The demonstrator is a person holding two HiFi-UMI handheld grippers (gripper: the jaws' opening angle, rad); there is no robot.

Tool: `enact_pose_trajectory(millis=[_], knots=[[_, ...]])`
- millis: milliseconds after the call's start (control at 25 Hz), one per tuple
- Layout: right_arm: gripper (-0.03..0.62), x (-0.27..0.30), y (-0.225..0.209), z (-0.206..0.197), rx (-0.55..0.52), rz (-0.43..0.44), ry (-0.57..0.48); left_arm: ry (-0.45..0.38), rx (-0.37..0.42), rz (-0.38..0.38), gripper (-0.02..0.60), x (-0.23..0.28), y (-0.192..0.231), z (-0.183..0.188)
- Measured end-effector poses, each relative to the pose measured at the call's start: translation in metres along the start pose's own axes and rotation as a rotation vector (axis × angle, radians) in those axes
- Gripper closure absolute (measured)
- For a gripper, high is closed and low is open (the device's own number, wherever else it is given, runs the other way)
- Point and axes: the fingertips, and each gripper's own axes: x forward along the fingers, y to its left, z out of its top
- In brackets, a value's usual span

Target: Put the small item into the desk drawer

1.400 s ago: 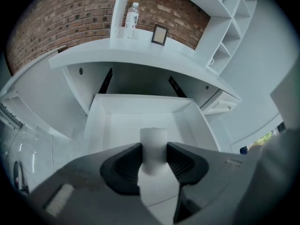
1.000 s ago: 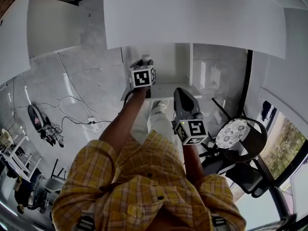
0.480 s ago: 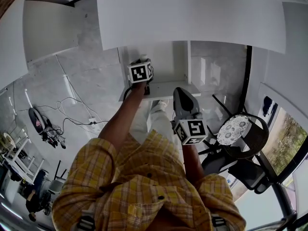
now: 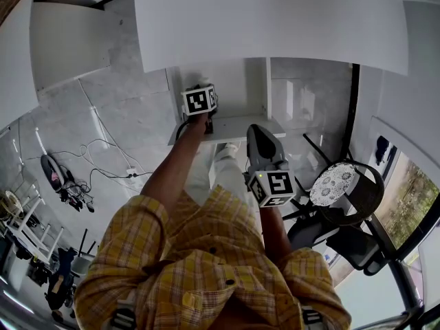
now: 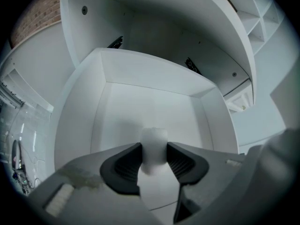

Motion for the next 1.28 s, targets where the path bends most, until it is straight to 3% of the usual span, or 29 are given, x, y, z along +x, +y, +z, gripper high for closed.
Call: enact_pose_trajectory(millis=[600,1080,1280], knots=[[0.595,-0.008,0.006,0.002,-0.009,0.021,-0.025,-0.034,-0.005,-0.023,0.383,-0.016,-0.006,0.002],[0.595,-0.036,0.025,0.013,-0.043,0.070,-0.075,-0.114,0.023,-0.040,0.396,-0.067,-0.021,0.004],[0.595,-0.053,0.033,0.020,-0.064,0.081,-0.096,-0.169,0.043,-0.055,0.428,-0.099,-0.035,0.007]])
